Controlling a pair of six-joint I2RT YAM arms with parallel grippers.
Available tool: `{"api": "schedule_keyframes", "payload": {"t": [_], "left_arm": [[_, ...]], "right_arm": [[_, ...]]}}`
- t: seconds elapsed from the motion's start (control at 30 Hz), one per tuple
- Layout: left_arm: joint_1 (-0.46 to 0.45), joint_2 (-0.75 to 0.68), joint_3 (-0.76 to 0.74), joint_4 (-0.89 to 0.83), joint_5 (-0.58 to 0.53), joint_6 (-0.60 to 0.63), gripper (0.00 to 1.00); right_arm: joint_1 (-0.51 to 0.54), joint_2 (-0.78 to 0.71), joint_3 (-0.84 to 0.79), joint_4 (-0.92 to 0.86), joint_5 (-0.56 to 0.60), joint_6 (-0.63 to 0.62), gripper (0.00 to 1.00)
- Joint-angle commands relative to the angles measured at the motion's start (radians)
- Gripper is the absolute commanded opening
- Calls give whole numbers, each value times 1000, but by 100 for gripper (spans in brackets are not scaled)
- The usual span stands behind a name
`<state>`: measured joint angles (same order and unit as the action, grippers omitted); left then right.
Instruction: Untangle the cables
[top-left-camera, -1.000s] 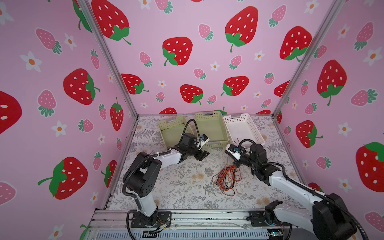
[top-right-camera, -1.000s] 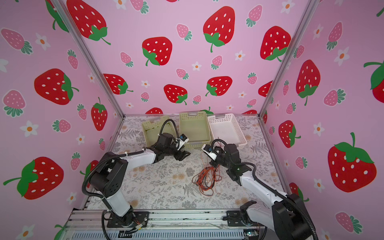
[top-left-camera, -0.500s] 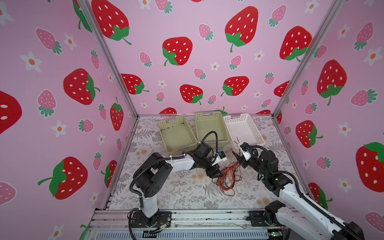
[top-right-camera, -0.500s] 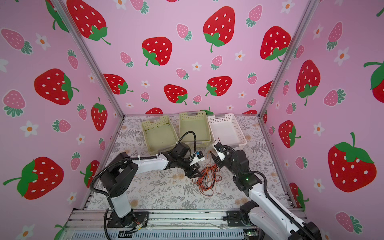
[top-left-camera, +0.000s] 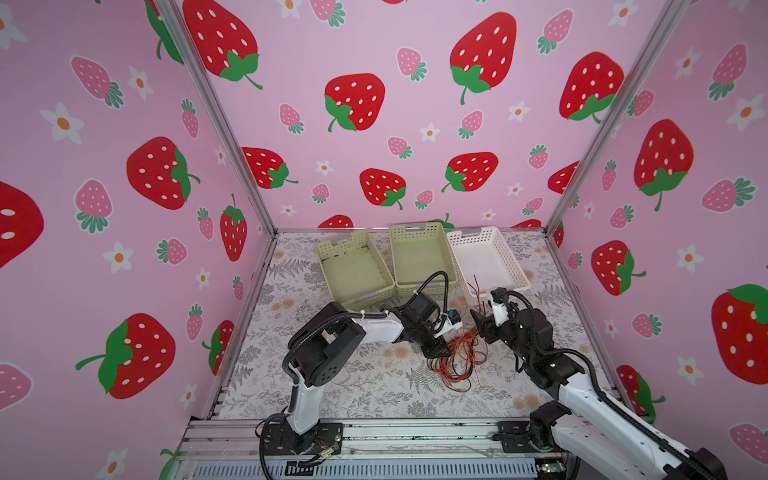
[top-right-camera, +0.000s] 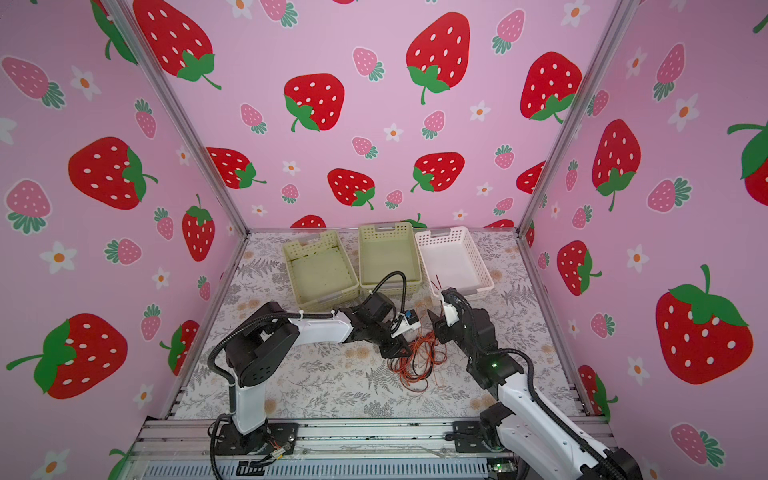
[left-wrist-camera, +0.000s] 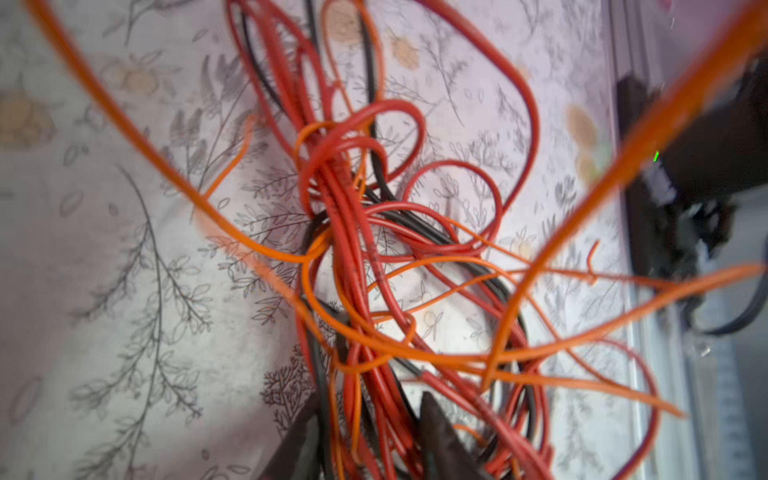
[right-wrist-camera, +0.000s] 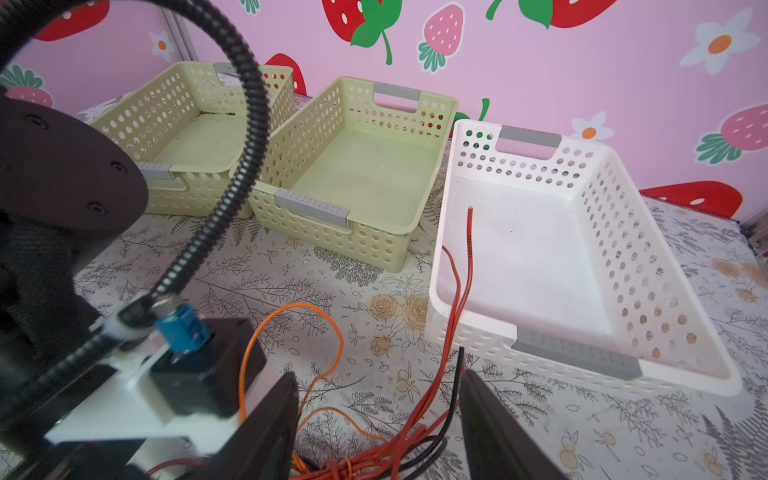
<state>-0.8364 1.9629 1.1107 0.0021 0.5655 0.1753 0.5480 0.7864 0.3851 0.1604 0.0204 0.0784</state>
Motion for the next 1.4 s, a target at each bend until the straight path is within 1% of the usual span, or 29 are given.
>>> {"api": "schedule_keyframes", "payload": {"t": [0.0,0.07,0.1,0.2,0.27,0.33,0.43,0.5,0.6,0.7,0.77,0.8,0.87,0.93,1.0,1.07,1.13,1.17,1.3,1.33,1.37], "left_arm": [[-5,-81,-17,50,-32,20,13],[-1,-161,-54,56,-50,44,2],[3,-199,-69,55,-55,56,0],[29,-319,-111,47,-50,82,0],[59,-383,-126,32,-20,85,0],[87,-426,-133,17,-4,86,0],[124,-472,-146,16,7,83,0],[145,-488,-147,8,18,84,0],[158,-511,-147,-2,8,91,0],[160,-525,-141,-14,16,106,0],[154,-525,-128,-27,31,112,0],[152,-527,-125,-23,32,113,0],[145,-532,-120,-20,38,116,0],[135,-535,-110,-39,37,126,0],[120,-533,-95,-73,32,147,0],[104,-534,-88,-94,38,163,0],[96,-540,-87,-92,30,164,0],[95,-543,-89,-87,27,162,0],[94,-559,-87,-85,-8,178,0],[96,-557,-77,-103,-18,187,0],[97,-554,-67,-123,-28,195,0]], "right_arm": [[2,-40,-18,12,25,61,66],[3,-42,-31,21,-23,76,66],[3,-43,-39,31,-52,84,66],[3,-59,-77,98,-130,119,66],[2,-82,-108,161,-175,126,67],[3,-97,-139,231,-223,126,68],[2,-111,-184,324,-251,141,70],[-1,-128,-209,371,-226,162,71],[-2,-152,-227,406,-206,166,72],[-3,-137,-219,445,-269,129,70],[-3,-80,-196,481,-321,119,68],[-2,-46,-177,480,-325,119,66],[-2,35,-133,451,-310,115,62],[-2,83,-108,457,-293,110,60],[-2,103,-106,508,-279,115,58],[-2,117,-92,528,-245,118,54],[-2,172,-61,498,-255,86,52],[-2,187,-45,474,-262,67,49],[-2,197,-22,404,-298,5,51],[-2,184,-27,400,-307,4,56],[-2,165,-39,407,-312,12,59]]}}
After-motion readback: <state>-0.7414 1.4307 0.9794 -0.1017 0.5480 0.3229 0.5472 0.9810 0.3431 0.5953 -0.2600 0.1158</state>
